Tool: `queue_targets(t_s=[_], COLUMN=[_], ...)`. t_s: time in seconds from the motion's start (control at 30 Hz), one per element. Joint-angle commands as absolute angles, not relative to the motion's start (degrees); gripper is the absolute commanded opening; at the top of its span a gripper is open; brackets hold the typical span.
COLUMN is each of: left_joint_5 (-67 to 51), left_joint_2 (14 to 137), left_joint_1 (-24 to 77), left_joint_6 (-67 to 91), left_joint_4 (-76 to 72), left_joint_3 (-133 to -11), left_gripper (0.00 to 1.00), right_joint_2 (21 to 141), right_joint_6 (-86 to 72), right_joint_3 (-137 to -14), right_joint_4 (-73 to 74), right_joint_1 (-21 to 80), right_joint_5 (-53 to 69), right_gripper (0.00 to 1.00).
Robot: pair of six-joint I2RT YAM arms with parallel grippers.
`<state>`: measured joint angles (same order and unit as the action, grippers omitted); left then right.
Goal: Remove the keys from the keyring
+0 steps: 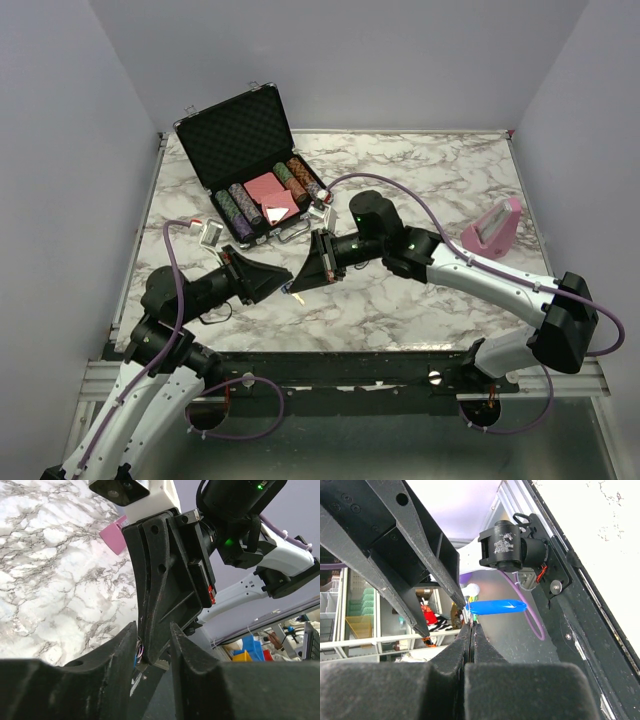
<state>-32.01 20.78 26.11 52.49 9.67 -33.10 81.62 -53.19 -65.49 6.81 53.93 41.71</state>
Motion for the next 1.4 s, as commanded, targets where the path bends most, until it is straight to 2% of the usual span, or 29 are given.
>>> queue_targets(t_s=[0.0, 0.13, 0.37, 0.47, 0.7, 0.9, 1.03, 1.2, 1.37], left_joint_5=[-32.2, -31.8, -31.0, -30.5, -31.6, -33.0, -33.5, -34.3, -36.2], left_joint_2=[20.4, 20.5, 19.9, 19.7, 19.5, 19.7, 19.7, 20.1, 21.4], left_joint_1=[26.3, 26.3, 26.3, 26.3, 26.3, 26.3, 26.3, 26.3, 26.3], left_joint_6=[51.6, 50.9, 50.7, 50.6, 51.2, 51.3, 51.4, 51.2, 48.9], left_joint_4=[11.3, 13.3, 14.2, 14.4, 13.5, 12.8, 12.7, 12.5, 13.8], left_joint_3=[-34.5, -34.8, -34.7, -34.7, -34.3, -34.0, -34.0, -33.9, -35.1], left_gripper=[0.38, 0.38, 0.55, 0.56, 0.33, 0.22, 0.10, 0.00, 0.00], right_joint_2=[80.7, 80.5, 80.5, 80.5, 80.9, 81.3, 81.4, 81.4, 81.3], right_joint_6=[-53.4, -53.4, -53.3, -53.3, -53.3, -53.4, -53.4, -53.4, -53.1], right_joint_3=[-65.5, -65.8, -66.2, -66.3, -66.5, -67.0, -67.2, -67.3, -67.1], right_joint_4=[4.9, 4.6, 4.6, 4.5, 4.3, 4.0, 4.0, 3.8, 4.0], right_joint_1=[54.1, 54.1, 54.1, 54.1, 54.1, 54.1, 54.1, 54.1, 54.1], right_joint_5=[42.8, 43.0, 43.6, 43.6, 43.5, 43.6, 43.6, 43.9, 45.0], right_gripper=[0.01, 0.01, 0.01, 0.01, 0.01, 0.01, 0.01, 0.01, 0.01])
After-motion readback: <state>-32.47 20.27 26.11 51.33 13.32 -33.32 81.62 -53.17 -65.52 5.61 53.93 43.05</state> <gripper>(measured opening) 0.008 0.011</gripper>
